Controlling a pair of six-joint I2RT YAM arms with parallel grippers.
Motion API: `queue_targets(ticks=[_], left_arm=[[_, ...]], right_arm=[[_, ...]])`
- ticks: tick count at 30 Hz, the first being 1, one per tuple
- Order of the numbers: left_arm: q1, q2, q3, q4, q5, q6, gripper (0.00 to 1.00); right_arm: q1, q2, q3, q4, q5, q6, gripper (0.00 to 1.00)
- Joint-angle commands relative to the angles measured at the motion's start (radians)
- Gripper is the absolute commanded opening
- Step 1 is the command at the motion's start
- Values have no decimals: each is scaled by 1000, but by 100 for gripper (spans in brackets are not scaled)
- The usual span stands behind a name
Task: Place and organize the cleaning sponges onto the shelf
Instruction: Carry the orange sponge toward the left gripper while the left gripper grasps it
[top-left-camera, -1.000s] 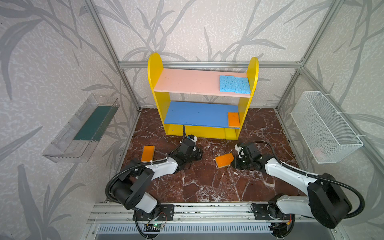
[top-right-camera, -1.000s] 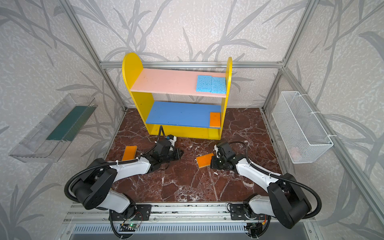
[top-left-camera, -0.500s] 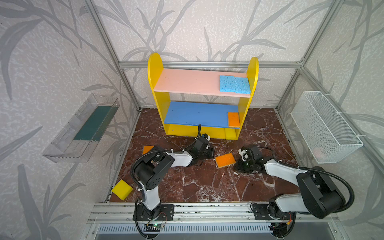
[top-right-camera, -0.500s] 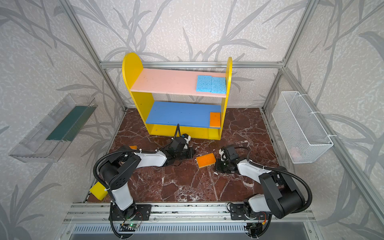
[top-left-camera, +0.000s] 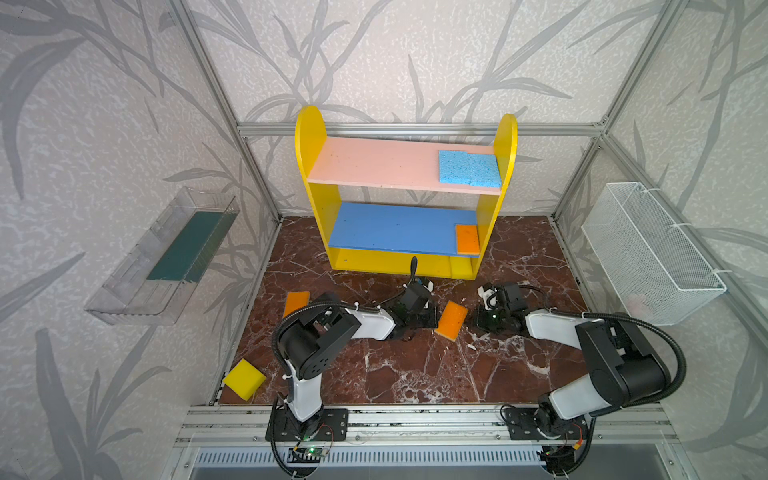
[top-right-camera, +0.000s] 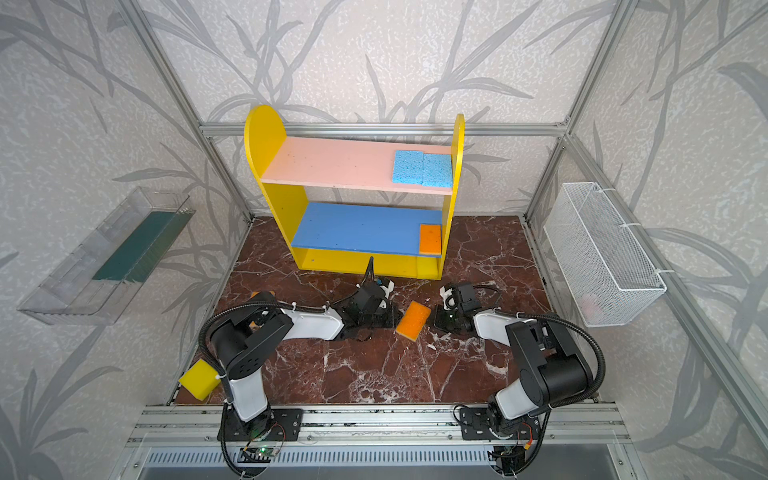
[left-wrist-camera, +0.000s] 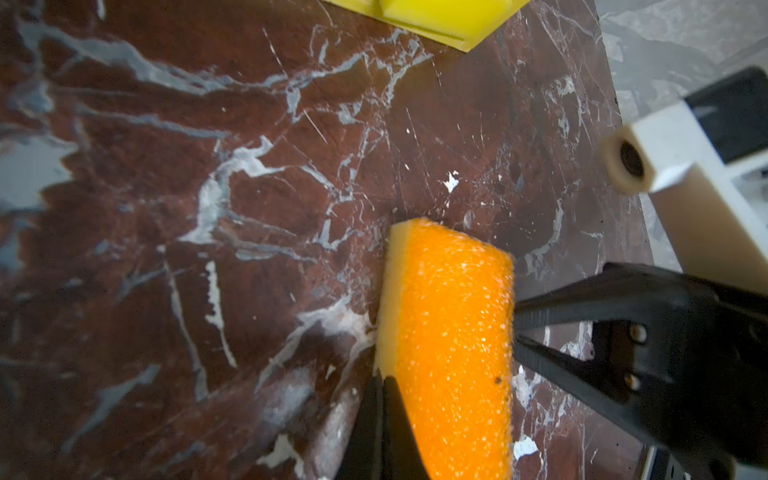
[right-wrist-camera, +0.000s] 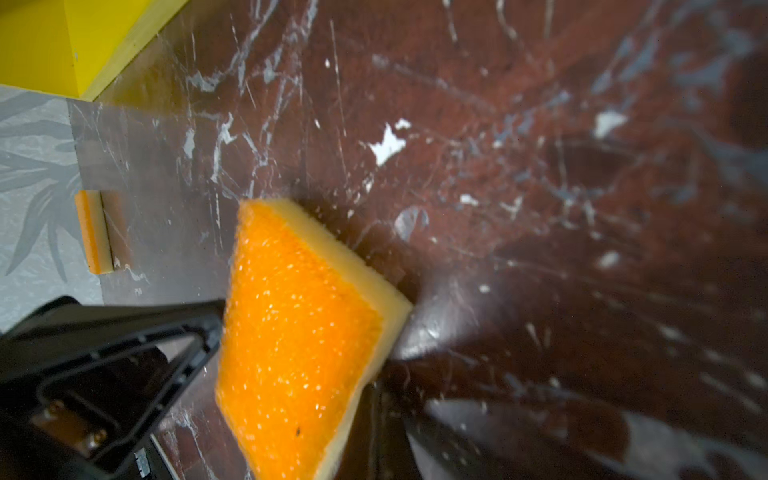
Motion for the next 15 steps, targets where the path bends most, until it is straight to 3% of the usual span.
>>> queue_targets(ticks=[1, 8, 15], left_arm=[[-13, -64, -36, 3, -33, -14, 0], [-18, -121, -83, -23, -77, -17, 3], [-18, -163, -84, -75, -118, -1, 32]], right_arm=[[-7, 87, 7, -18, 35, 12, 0], [-9, 101, 29, -20, 35, 10, 0], [-8, 61, -23, -21, 25, 0, 0]])
